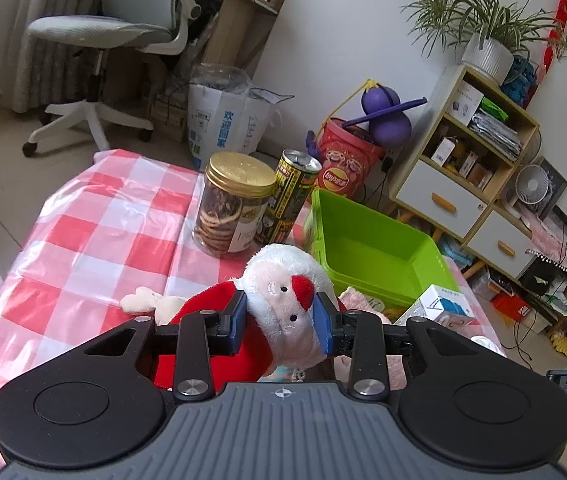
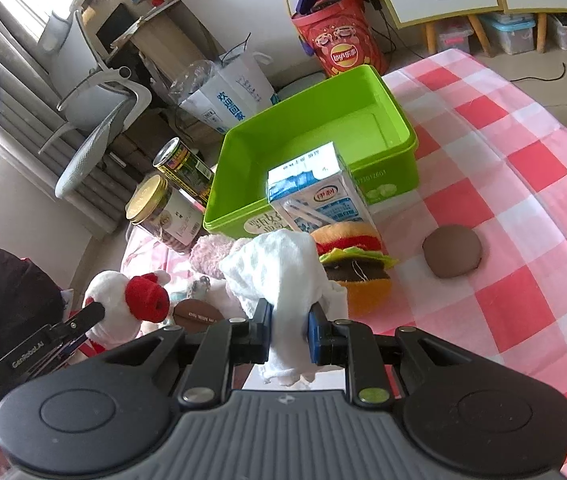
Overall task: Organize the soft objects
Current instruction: 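Close the left tool on the Santa plush while the right tool grips the white cloth, then carry the Santa plush and white cloth into the green bin with both tools and release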
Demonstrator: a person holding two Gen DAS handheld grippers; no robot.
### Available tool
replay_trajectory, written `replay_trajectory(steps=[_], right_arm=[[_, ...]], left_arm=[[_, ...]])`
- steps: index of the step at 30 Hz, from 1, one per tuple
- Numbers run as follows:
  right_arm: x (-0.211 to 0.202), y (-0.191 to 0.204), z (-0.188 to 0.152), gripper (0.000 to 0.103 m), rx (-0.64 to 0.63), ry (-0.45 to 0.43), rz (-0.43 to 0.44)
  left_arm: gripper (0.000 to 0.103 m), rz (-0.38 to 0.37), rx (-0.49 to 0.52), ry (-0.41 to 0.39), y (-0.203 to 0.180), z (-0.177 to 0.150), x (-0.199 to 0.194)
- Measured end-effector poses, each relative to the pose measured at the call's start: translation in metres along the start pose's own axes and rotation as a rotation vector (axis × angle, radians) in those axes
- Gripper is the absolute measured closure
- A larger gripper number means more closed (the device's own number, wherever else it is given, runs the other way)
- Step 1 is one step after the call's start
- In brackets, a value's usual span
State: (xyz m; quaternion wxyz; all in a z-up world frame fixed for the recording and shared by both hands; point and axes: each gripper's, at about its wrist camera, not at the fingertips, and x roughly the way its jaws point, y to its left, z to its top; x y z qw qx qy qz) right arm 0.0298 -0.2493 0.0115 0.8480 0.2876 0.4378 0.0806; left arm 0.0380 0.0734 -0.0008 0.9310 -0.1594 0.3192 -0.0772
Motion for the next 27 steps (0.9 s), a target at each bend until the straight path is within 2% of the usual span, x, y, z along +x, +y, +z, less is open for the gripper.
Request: replay_trajectory(steps=[6, 18, 23, 27], right_arm=[[-0.002, 0.000, 0.001, 0.103, 0.000, -0.003, 0.007], [-0.016, 0.001, 0.015, 0.103, 0.046, -0.076, 0.097], [-0.022, 0.001, 0.046, 0.103, 0.080, -0.118, 0.139], [-0.025, 0.000, 0.078, 0.103, 0.065, -0.184, 0.120]], left_arm=[[0.068, -0.007, -0.004, -0.008, -0.006, 0.000, -0.004], [0.068, -0.052, -0.026, -0.010, -0.038, 0.004, 0.005], [0.068, -0.063, -0.007, -0.010, -0.055, 0.019, 0.018], [0.068, -0.072, 0.006, -0.007, -0.067, 0.033, 0.036]])
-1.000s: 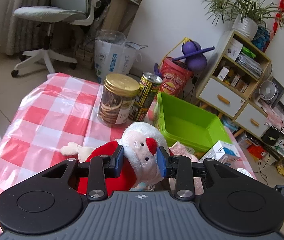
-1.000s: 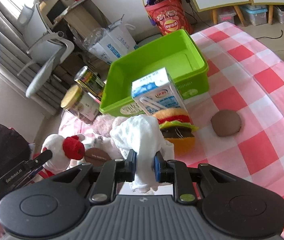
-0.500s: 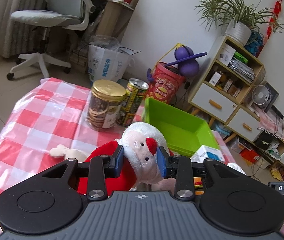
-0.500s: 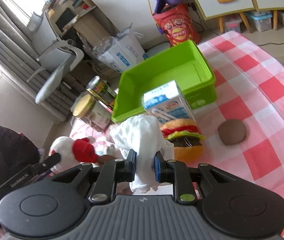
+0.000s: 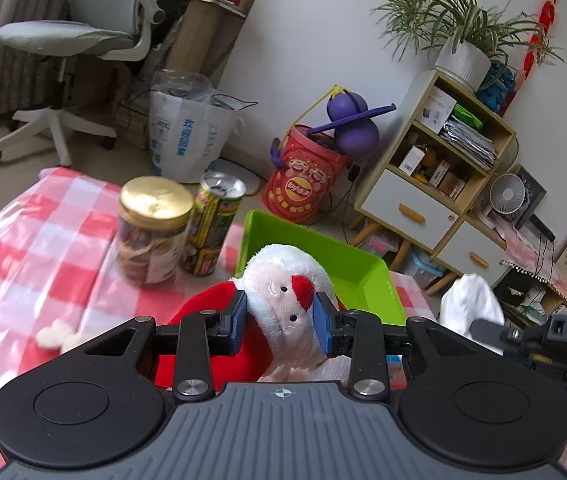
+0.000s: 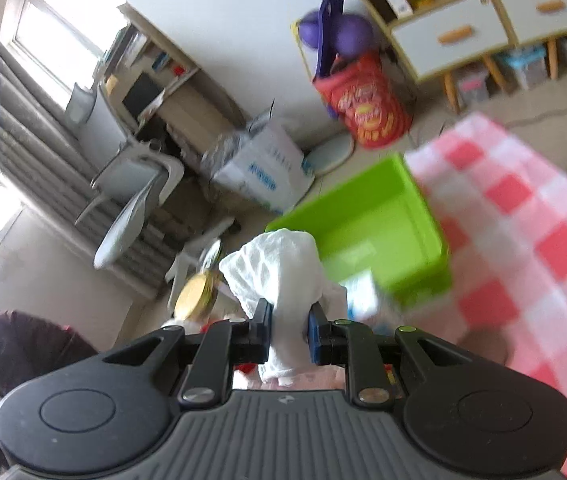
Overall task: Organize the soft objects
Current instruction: 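Carry the Santa plush and white cloth into the green bin with both tools and release, then move the left tool to the grey towel while the right tool reaches the white foam block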
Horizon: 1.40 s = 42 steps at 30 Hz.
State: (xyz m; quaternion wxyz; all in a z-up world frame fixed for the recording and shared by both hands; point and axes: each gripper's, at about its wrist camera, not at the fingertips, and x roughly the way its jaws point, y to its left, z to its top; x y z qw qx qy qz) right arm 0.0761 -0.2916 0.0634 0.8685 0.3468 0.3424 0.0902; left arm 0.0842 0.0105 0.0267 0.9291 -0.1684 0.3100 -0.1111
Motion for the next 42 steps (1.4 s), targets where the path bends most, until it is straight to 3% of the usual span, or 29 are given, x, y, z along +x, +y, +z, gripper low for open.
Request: replay_trajectory(steps=[8, 20, 27, 34, 40, 42], right_arm=[[0.045, -0.031, 0.042, 0.103, -0.012, -0.022, -0.032], [0.114, -0.078, 0.040, 0.103, -0.026, 0.082, -0.048], [0.130, -0.088, 0.035, 0.103, -0.005, 0.114, -0.048], [0.133, -0.092, 0.034, 0.103, 0.022, 0.113, -0.050], [0.125, -0.088, 0.038, 0.100, 0.029, 0.097, -0.033], [0.120, -0.086, 0.040, 0.092, 0.024, 0.087, -0.036]], left_arm=[[0.068, -0.022, 0.057, 0.040, -0.019, 0.015, 0.062], [0.068, -0.041, 0.146, 0.155, -0.028, 0.002, 0.155], [0.068, -0.033, 0.174, 0.217, -0.028, -0.005, 0.178], [0.067, -0.022, 0.202, 0.232, -0.033, -0.007, 0.187], [0.057, -0.002, 0.216, 0.203, -0.038, -0.006, 0.180], [0.050, 0.004, 0.231, 0.183, -0.040, -0.006, 0.172]])
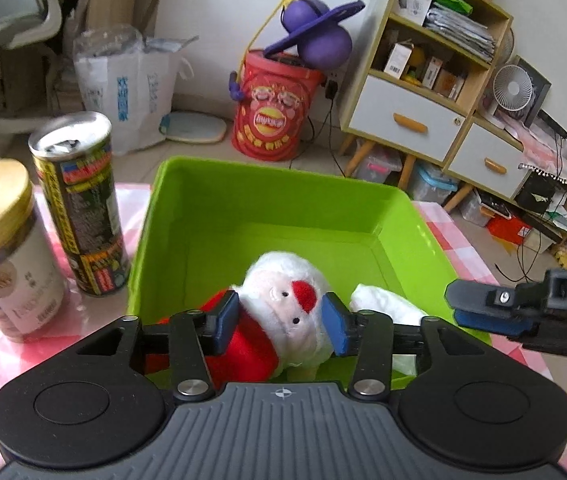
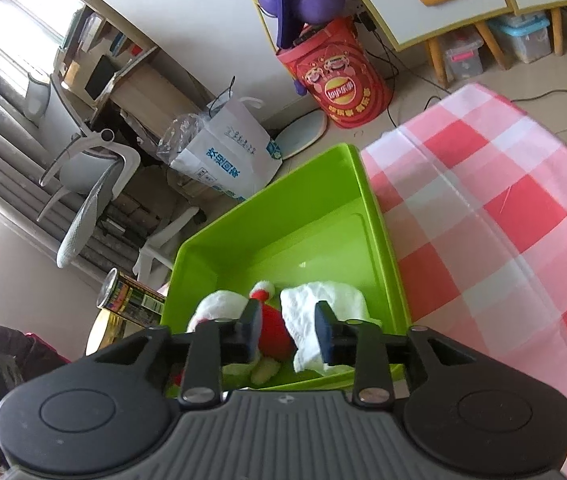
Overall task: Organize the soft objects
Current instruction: 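Move the left tool to the grey towel while the right tool reaches the white foam block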
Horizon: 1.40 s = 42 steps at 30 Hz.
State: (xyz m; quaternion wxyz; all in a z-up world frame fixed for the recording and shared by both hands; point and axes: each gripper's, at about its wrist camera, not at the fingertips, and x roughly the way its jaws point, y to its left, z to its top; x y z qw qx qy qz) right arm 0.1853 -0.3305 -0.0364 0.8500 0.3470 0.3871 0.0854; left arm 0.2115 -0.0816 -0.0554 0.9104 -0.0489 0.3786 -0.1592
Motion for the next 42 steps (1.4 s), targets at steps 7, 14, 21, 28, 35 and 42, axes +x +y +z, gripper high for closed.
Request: replay_trajectory(steps=[7, 14, 21, 28, 35, 42], right_arm=[[-0.029, 0.008, -0.001, 0.069, -0.026, -0.032, -0.050], [-0.071, 0.031, -0.011, 0.050, -0.079, -0.076, -0.091], [-0.101, 0.058, -0.035, 0.044, -0.131, -0.077, -0.132], [-0.115, 0.079, -0.069, 0.041, -0.184, -0.033, -0.164], [-0.118, 0.088, -0.095, 0.040, -0.217, -0.020, -0.184], [-0.118, 0.099, -0.114, 0.040, -0.269, 0.004, -0.202]], left_arm=[[0.023, 0.009, -0.009, -0.017, 0.000, -0.005, -0.034], [0.008, 0.039, -0.013, -0.030, 0.004, -0.017, -0.075], [0.005, 0.095, -0.023, -0.008, 0.013, -0.034, -0.119], [0.005, 0.139, -0.040, 0.024, 0.024, -0.058, -0.152], [0.005, 0.137, -0.067, 0.019, 0.038, -0.070, -0.172], [0.005, 0.149, -0.065, 0.006, 0.051, -0.077, -0.190]])
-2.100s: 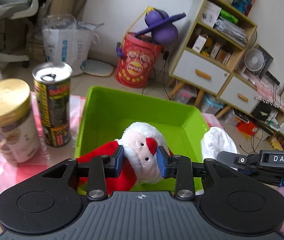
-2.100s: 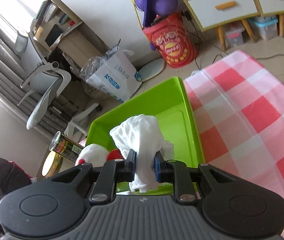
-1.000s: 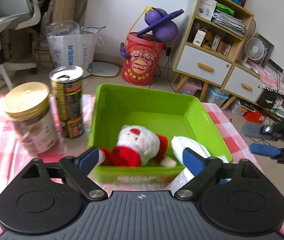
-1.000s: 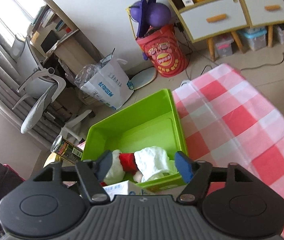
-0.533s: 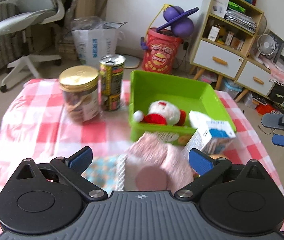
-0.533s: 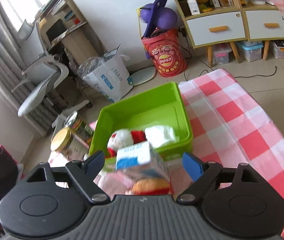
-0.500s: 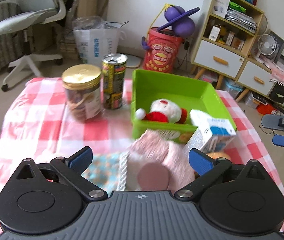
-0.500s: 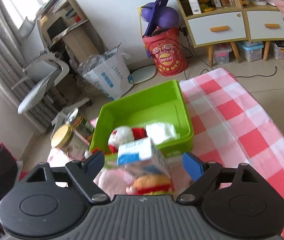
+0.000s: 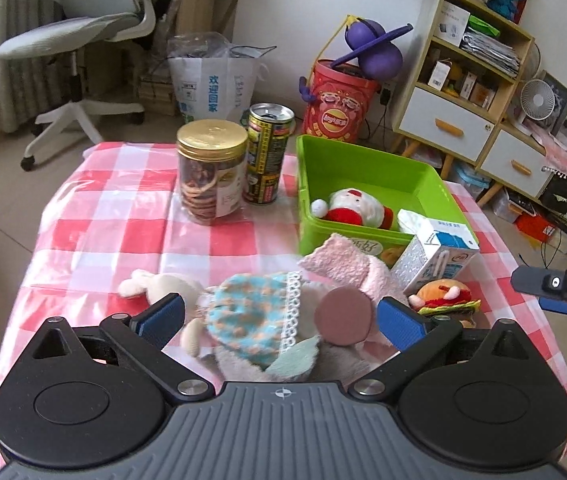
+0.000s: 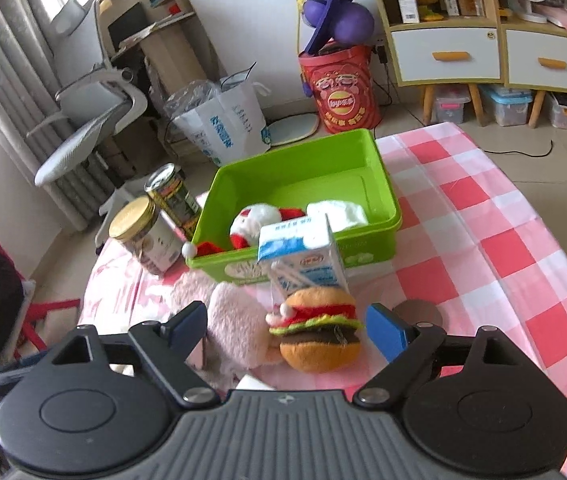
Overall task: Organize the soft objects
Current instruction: 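Move the left tool to the grey towel while the right tool reaches the white foam block, then close the left tool on the grey towel and lift it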
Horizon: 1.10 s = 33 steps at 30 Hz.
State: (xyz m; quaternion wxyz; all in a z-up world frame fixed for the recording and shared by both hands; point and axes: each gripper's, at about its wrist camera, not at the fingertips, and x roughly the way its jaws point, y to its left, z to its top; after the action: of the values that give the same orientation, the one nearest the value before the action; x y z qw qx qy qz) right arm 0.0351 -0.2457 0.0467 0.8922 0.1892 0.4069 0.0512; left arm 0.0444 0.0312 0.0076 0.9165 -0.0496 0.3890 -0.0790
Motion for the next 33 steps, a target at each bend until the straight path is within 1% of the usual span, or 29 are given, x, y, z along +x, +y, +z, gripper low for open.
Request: replay_trajectory(steps=[5, 10, 14, 17, 20, 23, 28, 30, 33], right_arm=[[0.000, 0.015, -0.011, 0.040, -0.064, 0.023, -0.004], [-0.004, 0.028, -0.023, 0.039, -0.136, 0.022, 0.006], [0.000, 0.032, -0.034, 0.036, -0.177, 0.019, 0.007], [0.003, 0.031, -0.044, 0.036, -0.197, 0.019, 0.010], [0.005, 0.029, -0.052, 0.036, -0.220, 0.019, 0.008], [0.009, 0.025, -0.058, 0.035, -0.224, 0.035, 0.010], [0.020, 0.023, -0.069, 0.035, -0.258, 0.084, 0.003], [0.025, 0.023, -0.073, 0.035, -0.268, 0.101, -0.009], [0.033, 0.023, -0.077, 0.035, -0.282, 0.133, -0.016]], left_arm=[[0.005, -0.004, 0.007, 0.000, 0.009, -0.005, -0.005], [0.005, 0.007, 0.050, -0.006, 0.017, -0.014, -0.006], [0.005, -0.004, 0.076, 0.000, 0.026, -0.025, -0.003], [0.005, -0.006, 0.114, 0.006, 0.032, -0.035, -0.002], [0.005, 0.011, 0.170, 0.007, 0.037, -0.046, 0.001], [0.005, 0.016, 0.210, 0.011, 0.040, -0.055, 0.006], [0.005, -0.024, 0.215, 0.022, 0.047, -0.064, 0.016], [0.005, -0.038, 0.215, 0.018, 0.046, -0.065, 0.019], [0.005, -0.077, 0.229, 0.010, 0.041, -0.067, 0.022]])
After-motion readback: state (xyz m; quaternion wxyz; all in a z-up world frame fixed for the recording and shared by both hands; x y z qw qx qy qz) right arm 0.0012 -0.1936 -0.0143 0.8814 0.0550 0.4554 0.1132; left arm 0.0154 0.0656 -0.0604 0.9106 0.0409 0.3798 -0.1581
